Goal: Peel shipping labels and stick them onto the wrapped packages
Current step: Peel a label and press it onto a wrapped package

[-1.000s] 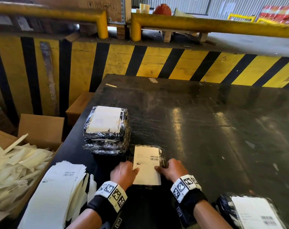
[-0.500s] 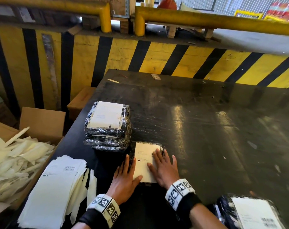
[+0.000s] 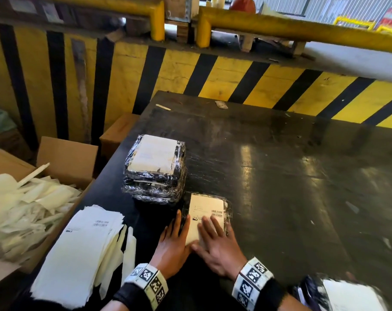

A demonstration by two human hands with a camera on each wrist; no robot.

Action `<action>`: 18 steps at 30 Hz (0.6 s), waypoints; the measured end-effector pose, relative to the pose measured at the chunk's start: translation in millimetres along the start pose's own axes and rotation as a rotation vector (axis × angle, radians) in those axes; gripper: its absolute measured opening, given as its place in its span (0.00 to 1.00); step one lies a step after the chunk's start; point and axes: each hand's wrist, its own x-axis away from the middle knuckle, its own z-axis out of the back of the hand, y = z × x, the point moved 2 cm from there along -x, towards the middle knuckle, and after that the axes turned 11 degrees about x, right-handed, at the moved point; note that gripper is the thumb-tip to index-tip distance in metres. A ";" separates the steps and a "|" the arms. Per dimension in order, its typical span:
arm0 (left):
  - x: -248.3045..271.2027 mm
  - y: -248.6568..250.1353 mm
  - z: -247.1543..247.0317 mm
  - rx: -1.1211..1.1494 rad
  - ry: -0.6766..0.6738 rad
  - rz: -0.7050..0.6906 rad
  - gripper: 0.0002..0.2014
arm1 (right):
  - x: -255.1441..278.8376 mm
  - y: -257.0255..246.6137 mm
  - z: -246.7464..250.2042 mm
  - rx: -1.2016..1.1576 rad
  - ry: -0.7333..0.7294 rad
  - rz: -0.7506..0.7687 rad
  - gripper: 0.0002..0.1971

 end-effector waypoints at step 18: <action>-0.8 -0.5 -4.4 0.060 0.061 0.030 0.37 | -18.8 2.2 17.4 0.034 0.028 0.039 0.55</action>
